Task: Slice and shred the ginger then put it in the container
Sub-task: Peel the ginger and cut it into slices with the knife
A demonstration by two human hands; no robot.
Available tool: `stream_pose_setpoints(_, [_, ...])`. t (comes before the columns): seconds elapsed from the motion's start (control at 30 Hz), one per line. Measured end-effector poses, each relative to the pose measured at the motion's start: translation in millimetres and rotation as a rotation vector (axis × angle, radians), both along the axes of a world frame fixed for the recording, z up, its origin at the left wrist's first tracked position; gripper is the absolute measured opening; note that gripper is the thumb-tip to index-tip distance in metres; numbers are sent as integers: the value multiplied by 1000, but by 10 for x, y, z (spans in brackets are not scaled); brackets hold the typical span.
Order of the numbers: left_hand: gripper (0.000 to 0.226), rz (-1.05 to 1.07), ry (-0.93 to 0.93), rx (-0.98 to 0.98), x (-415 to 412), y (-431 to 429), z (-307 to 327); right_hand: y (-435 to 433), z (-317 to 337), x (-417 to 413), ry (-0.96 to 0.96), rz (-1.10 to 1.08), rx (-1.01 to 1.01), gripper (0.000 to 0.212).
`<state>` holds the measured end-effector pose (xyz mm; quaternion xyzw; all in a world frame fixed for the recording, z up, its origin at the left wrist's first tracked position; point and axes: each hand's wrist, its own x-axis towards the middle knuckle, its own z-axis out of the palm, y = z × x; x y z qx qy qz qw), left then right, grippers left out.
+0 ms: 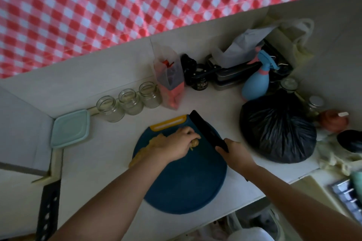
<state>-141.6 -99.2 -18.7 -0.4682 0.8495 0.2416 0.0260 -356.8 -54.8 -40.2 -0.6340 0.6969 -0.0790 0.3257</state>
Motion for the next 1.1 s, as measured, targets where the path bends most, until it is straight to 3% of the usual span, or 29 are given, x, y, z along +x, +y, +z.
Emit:
stream_pose_setpoints(0.17, [29,126,21,180,-172,-138,-14,69,-15,-101,-32,-17,22,25])
stream_pose_setpoints(0.27, [21,494,107,321,-176,-161,-66,105,-9,-126,-42,-11,38,27])
stream_pose_setpoints(0.33, [36,684,128,415,-168,-126,-125,116,-4,-110,-55,-26,34,31])
stream_pose_setpoints(0.43, [42,920,313,604,-197,24,-167,113,15,-70,-84,-43,27,32])
stream_pose_setpoints(0.67, [31,979,514,608,-221,179,-101,78,62,5,-74,-24,30,33])
stream_pose_setpoints(0.77, [20,857,407,513,-135,175,-39,45,97,44,-72,-24,8,34])
stream_pose_setpoints(0.87, [13,704,186,91,97,139,80,22,123,66,-84,-35,0,36])
stream_pose_setpoints(0.97, [36,595,102,-212,411,173,74,24,156,106,-97,-36,-2,36])
stream_pose_setpoints(1.1, [83,617,-194,5,856,268,-123,54,209,186,-113,-24,3,38])
